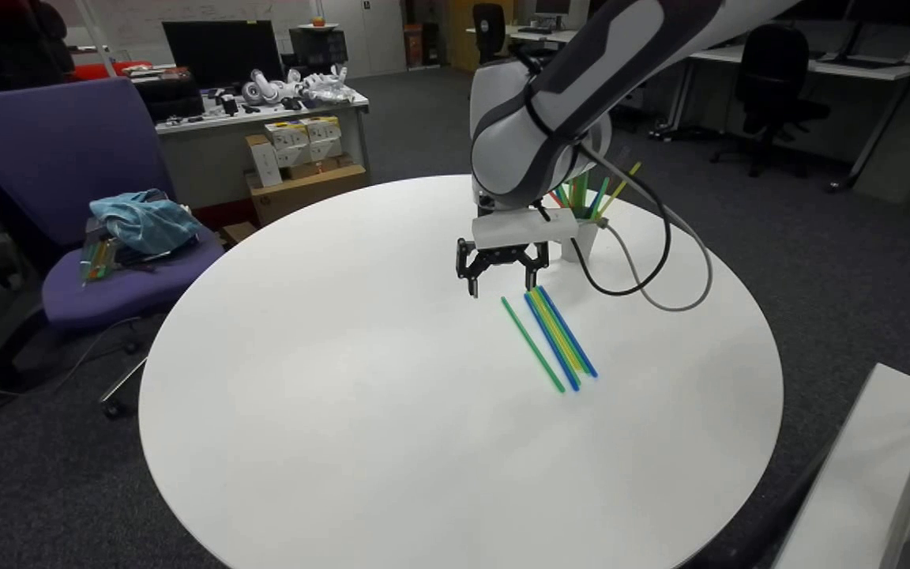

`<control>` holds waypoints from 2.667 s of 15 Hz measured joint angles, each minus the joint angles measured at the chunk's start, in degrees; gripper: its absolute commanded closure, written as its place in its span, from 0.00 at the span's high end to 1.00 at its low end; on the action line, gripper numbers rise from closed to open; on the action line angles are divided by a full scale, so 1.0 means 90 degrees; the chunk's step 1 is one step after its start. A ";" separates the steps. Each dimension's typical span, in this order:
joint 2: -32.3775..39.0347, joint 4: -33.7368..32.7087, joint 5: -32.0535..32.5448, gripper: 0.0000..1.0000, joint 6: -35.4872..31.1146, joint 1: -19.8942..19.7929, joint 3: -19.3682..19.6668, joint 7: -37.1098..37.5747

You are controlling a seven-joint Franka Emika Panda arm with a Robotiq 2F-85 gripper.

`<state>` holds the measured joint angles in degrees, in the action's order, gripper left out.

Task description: Put the straw inside the mug

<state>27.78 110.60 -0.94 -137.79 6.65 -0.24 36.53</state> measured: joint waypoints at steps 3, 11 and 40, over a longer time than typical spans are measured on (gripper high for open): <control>0.0243 -0.0238 0.0000 1.00 0.0000 0.0035 0.0089 -0.0001; 0.0430 -0.0441 -0.0021 1.00 0.0038 0.0028 0.0102 -0.0098; 0.1816 -0.1279 -0.0135 0.52 0.0042 0.0236 0.0408 -0.0189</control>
<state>44.12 99.08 -2.16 -137.41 8.77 3.44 34.84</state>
